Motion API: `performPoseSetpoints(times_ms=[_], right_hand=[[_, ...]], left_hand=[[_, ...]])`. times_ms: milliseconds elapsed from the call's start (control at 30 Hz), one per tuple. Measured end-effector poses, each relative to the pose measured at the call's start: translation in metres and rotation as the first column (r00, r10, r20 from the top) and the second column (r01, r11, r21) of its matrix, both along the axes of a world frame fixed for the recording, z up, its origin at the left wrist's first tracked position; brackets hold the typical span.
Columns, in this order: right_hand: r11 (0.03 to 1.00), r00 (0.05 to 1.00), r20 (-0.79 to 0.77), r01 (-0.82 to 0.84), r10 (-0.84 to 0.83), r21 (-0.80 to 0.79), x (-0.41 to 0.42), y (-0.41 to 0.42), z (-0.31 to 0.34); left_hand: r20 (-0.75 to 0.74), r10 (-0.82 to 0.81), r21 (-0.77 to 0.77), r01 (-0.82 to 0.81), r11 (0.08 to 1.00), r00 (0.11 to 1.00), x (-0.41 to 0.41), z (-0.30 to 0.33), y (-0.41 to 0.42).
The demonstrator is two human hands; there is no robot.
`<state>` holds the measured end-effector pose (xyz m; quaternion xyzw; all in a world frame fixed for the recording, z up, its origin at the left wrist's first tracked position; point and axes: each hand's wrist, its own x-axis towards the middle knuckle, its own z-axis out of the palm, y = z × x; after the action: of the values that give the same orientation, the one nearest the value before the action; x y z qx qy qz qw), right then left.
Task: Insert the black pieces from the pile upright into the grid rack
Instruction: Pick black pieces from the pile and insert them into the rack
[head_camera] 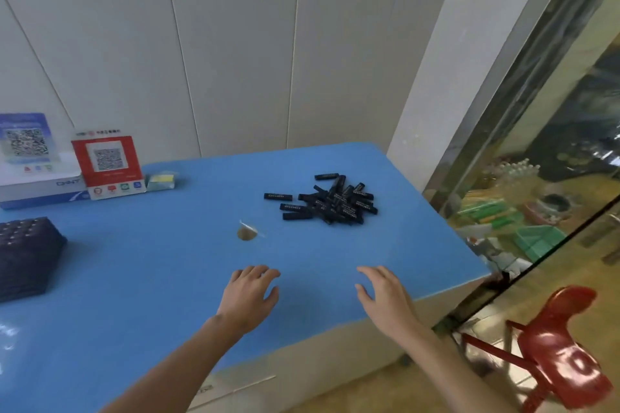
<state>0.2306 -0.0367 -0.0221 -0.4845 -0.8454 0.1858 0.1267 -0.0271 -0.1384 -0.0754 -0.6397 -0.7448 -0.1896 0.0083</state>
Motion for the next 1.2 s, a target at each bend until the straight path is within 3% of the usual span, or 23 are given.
performPoseSetpoints(times_ms=[367, 633, 833, 1200], right_hand=[[0.999, 1.0, 0.021, -0.01, 0.011, -0.031, -0.011, 0.119, -0.01], [0.999, 1.0, 0.028, -0.007, 0.008, -0.033, -0.029, 0.201, -0.021], [0.995, 0.998, 0.04, -0.052, 0.056, -0.079, -0.037, 0.224, -0.037], [0.974, 0.973, 0.058, -0.221, 0.224, -0.06, -0.035, 0.252, -0.047]], left_hand=[[0.097, 0.022, -0.016, -0.021, 1.0, 0.995, 0.006, -0.009, 0.129], [0.123, -0.04, 0.077, 0.03, 0.997, 0.992, 0.022, 0.0, 0.216], [0.108, -0.065, 0.114, 0.052, 0.992, 0.992, 0.029, 0.003, 0.248], [0.091, -0.036, 0.004, 0.036, 0.999, 0.995, 0.048, 0.0, 0.276]])
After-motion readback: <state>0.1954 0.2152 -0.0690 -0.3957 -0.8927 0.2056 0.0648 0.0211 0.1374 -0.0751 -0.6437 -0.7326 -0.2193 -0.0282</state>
